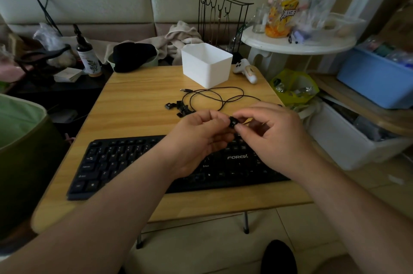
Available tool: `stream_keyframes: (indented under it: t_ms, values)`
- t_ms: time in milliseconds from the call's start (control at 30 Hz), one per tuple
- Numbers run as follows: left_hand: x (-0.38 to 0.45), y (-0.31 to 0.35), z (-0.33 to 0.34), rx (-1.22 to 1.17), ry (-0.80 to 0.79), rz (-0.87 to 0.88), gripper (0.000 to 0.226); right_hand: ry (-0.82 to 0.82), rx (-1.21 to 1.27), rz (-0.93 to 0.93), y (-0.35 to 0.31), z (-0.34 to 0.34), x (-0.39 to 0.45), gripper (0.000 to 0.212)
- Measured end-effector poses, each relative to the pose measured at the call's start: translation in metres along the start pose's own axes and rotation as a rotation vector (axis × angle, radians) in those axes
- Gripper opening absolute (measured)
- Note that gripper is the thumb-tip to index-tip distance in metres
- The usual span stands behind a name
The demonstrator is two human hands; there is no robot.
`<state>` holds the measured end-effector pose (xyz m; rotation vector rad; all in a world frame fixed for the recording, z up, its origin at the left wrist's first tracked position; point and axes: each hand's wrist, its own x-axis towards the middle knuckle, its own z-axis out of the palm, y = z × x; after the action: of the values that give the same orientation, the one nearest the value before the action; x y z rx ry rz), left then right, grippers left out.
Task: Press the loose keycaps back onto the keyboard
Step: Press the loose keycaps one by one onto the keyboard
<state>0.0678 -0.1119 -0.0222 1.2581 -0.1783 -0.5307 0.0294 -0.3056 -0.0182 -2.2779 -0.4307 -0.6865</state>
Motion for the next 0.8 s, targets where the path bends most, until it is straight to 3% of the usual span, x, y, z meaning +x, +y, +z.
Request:
stream_keyframes:
  t_ms: [267, 400, 567, 800]
  values:
    - [-0.004, -0.006, 0.015, 0.128, -0.112, 0.026, 0.027, -0.095, -0.027, -0.028, 0.002, -0.018, -0.014, 0.038]
    - [-0.003, -0.007, 0.016, 0.193, -0.111, 0.014, 0.029, -0.122, -0.080, -0.039, 0.003, -0.023, -0.019, 0.031]
    - [-0.002, -0.012, 0.017, 0.396, -0.078, 0.085, 0.025, -0.178, -0.109, 0.021, 0.006, -0.030, -0.028, 0.032]
    - [-0.001, -0.022, 0.026, 0.357, -0.072, 0.109, 0.017, -0.170, -0.167, 0.010, 0.002, -0.034, -0.035, 0.030]
